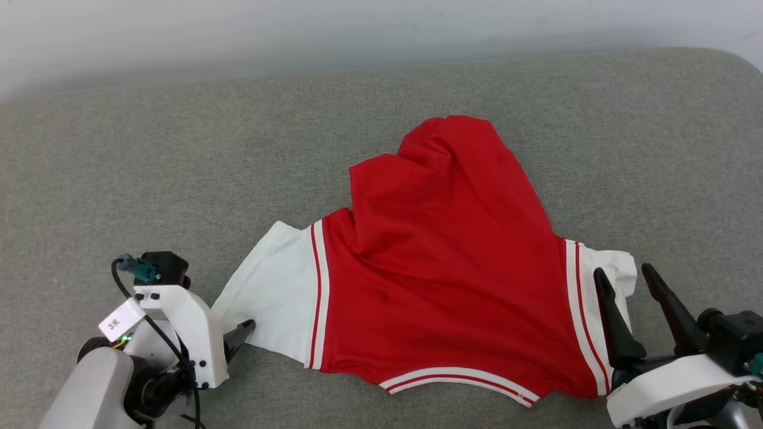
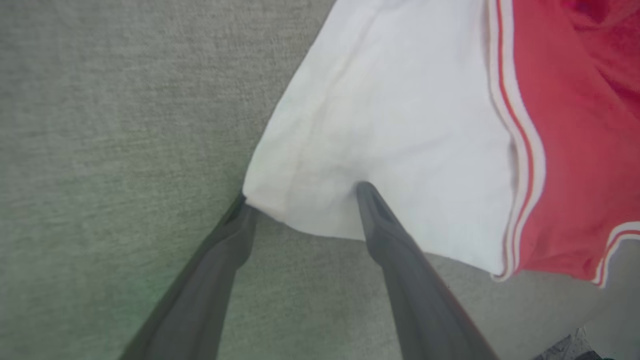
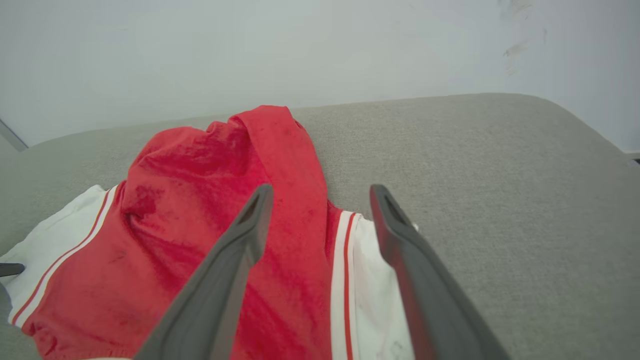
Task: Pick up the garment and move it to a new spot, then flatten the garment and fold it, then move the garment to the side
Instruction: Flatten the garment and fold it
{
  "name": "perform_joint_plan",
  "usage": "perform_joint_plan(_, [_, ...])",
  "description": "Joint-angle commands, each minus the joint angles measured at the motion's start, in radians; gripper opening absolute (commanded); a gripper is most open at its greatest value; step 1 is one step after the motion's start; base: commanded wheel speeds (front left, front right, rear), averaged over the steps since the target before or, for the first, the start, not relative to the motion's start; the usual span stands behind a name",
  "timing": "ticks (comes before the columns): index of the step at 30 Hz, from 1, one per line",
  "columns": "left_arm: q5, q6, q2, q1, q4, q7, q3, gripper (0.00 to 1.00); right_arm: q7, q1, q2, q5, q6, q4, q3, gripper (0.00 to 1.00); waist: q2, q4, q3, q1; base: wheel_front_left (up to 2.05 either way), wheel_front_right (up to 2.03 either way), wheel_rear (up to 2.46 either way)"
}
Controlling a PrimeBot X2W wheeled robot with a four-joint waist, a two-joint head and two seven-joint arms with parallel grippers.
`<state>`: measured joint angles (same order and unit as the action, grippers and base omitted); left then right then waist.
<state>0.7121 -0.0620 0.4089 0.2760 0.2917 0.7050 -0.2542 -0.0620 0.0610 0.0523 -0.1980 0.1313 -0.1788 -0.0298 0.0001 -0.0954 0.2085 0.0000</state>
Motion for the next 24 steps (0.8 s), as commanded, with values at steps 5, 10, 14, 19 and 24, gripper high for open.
perform_joint_plan(5, [-0.015,-0.014,-0.032,-0.034,0.031,0.06,-0.084,0.0,-0.007,-0.016,-0.003,-0.023,-0.001,0.019,-0.026,1.0,-0.0001,-0.007,0.011,0.0,0.0,0.0,0.0])
perform_joint_plan(10, [-0.044,0.007,-0.028,-0.037,0.012,0.007,-0.078,0.0,-0.031,-0.018,-0.003,-0.048,-0.001,0.044,-0.061,1.0,-0.0001,-0.001,-0.006,0.0,0.0,0.0,0.0])
perform_joint_plan(14, [-0.066,0.032,-0.021,-0.037,-0.025,-0.063,-0.051,0.0,-0.079,-0.012,-0.003,-0.086,-0.001,0.08,-0.123,1.0,-0.0001,0.013,-0.027,0.0,0.0,0.0,0.0])
perform_joint_plan(19, [-0.079,0.061,-0.02,-0.059,-0.092,-0.138,-0.024,0.0,-0.215,-0.018,0.032,-0.134,-0.001,0.16,-0.199,1.0,-0.0001,0.031,-0.041,0.0,0.0,0.0,0.0])
perform_joint_plan(24, [-0.086,0.069,-0.013,-0.073,-0.157,-0.153,-0.024,0.0,-0.384,-0.065,0.104,-0.183,-0.001,0.231,-0.197,1.0,-0.0001,0.053,-0.027,0.0,0.0,0.0,0.0])
